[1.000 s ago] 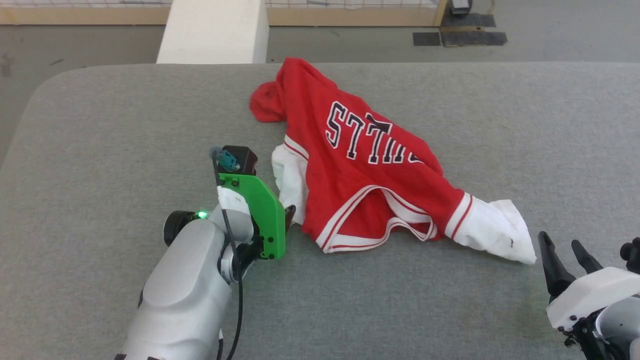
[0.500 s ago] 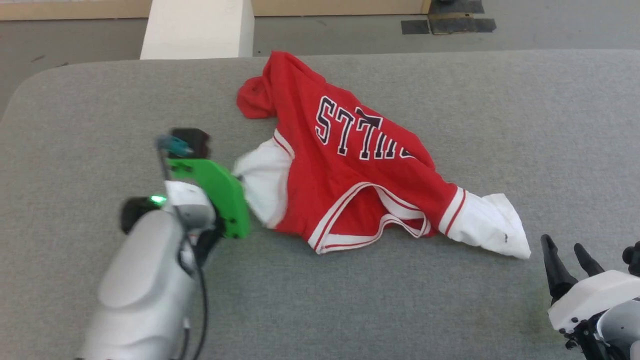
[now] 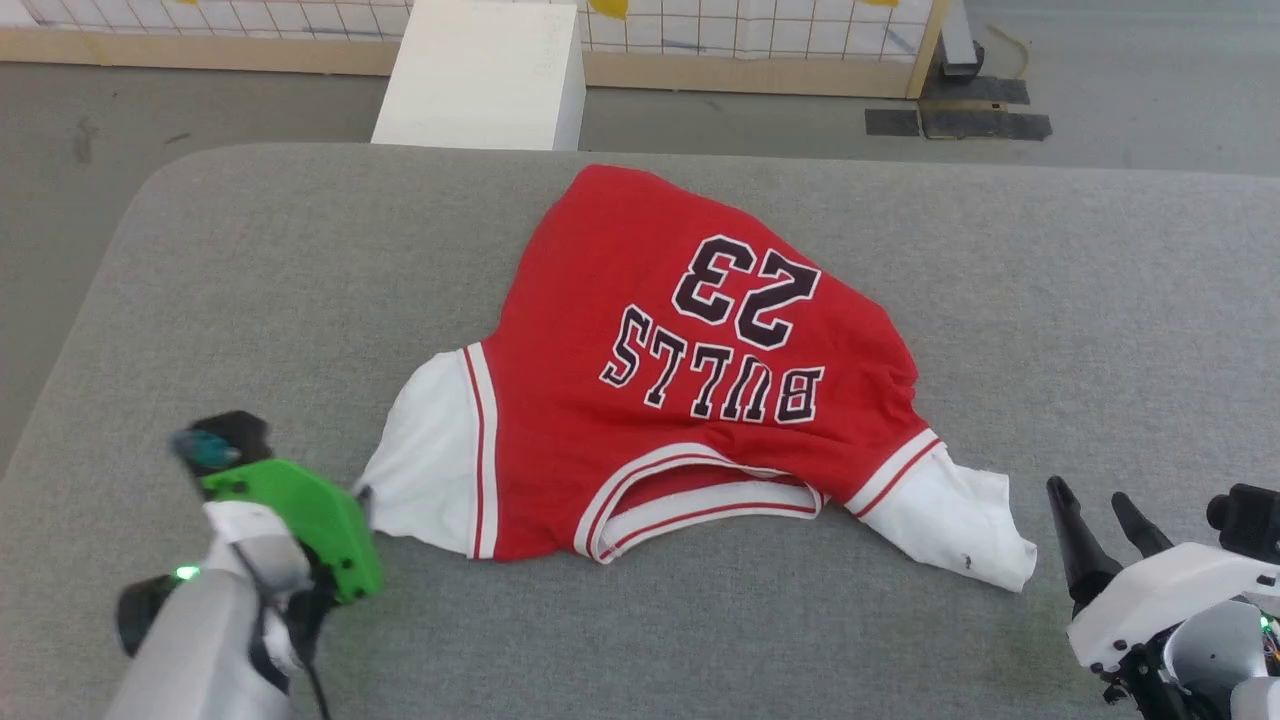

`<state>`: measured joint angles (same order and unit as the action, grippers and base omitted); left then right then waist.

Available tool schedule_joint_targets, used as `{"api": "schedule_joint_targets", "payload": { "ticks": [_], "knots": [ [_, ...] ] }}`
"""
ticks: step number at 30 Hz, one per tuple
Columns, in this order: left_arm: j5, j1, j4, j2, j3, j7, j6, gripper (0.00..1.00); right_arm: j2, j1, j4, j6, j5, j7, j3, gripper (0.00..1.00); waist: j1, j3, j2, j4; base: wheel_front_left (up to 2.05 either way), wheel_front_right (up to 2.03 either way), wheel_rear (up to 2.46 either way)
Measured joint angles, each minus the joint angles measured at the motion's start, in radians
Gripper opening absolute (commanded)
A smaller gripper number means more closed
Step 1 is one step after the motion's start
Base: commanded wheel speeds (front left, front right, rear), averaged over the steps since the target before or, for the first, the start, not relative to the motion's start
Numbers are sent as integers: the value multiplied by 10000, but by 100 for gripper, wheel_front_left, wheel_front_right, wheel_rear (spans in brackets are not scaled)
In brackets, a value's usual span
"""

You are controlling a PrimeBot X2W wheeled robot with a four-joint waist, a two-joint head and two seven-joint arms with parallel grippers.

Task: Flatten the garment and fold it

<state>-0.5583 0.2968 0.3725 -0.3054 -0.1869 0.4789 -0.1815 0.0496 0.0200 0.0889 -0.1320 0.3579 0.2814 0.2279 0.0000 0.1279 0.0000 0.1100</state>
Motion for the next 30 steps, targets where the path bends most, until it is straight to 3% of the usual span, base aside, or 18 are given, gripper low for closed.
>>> {"api": "schedule_joint_targets", "payload": {
  "ticks": [4, 7, 16, 22, 30],
  "knots": [
    [-280, -370, -792, -65, 1001, -1524, -370, 100, -2, -30, -6, 0, 0, 33, -81, 100, 0, -126, 0, -22, 0, 0, 0],
    [-257, -955, -1488, -81, 1379, -2746, -395, 100, 0, -126, -10, 0, 15, 42, -115, 100, 0, -164, 0, -79, 0, 0, 0],
    [228, -2540, -2658, 591, 1185, -6238, 324, 100, 4, -460, -261, 0, -779, 957, -431, 100, 0, -83, 0, -224, 0, 0, 0],
    [238, -2753, -2493, 886, 1045, -6715, 443, 100, 6, -146, -692, 0, -2299, 2930, -909, 100, 0, 163, 0, -223, 0, 0, 0],
    [167, -2590, -2075, 953, 932, -6788, 675, 100, 0, 397, -633, 0, -2878, 4738, -1574, 100, 0, 497, 0, 33, 0, 0, 0]
  ]
}}
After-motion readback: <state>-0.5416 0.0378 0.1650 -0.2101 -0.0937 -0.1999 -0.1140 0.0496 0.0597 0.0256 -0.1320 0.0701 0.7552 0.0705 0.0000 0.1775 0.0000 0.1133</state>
